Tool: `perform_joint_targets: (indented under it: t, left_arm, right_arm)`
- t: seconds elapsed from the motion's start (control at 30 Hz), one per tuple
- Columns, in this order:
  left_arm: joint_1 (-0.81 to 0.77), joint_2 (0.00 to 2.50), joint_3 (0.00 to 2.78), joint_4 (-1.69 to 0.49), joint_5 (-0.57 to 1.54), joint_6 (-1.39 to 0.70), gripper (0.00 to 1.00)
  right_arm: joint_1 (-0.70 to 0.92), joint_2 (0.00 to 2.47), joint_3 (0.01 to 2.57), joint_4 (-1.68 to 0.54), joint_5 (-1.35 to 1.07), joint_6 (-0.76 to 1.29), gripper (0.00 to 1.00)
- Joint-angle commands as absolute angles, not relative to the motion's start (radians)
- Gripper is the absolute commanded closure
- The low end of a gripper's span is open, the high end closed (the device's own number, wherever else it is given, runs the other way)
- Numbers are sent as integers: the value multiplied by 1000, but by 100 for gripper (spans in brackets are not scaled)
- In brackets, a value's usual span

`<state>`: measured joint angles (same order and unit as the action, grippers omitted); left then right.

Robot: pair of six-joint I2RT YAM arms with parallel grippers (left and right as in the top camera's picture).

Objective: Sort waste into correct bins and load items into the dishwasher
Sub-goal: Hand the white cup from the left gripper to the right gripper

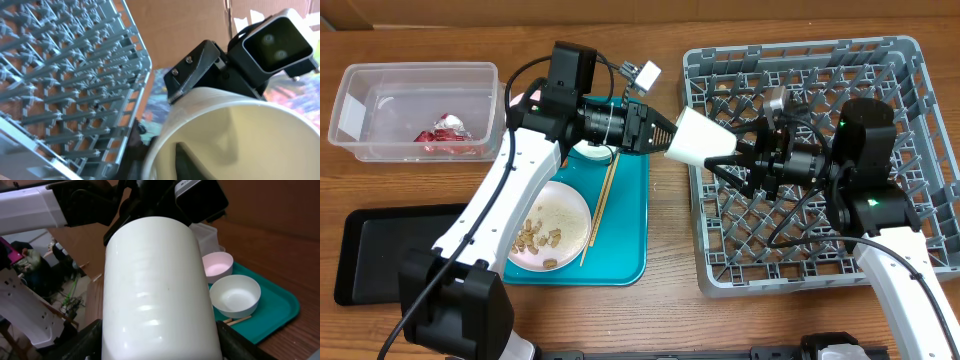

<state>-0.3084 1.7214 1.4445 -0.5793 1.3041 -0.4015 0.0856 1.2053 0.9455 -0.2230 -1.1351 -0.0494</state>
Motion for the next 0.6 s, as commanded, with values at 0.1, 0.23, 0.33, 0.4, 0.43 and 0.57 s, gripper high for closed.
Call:
perform_joint_targets:
  t: [0.1, 0.23, 0.33, 0.4, 0.43, 0.57]
  left_arm:
    - [-313, 1713, 1449, -578, 1274, -403, 57]
    - [-265, 1711, 1449, -590, 1132, -396, 56]
    - [-203, 1700, 1449, -629, 1005, -372, 56]
    - [-157, 1688, 1449, -659, 925, -355, 56]
    - [-135, 1682, 1449, -675, 884, -342, 55]
    - [-38, 1640, 1449, -780, 627, -300, 55]
  right_arm:
    - [88, 1203, 963, -219, -1084, -53, 49]
    - [82, 1203, 963, -265, -953, -52, 53]
    - [52, 1200, 963, -316, -814, -19, 57]
    - [22, 1198, 965, -348, -740, 8, 58]
    - [-1, 1196, 971, -378, -712, 11, 60]
    - [-115, 1195, 1073, -604, -577, 54, 64]
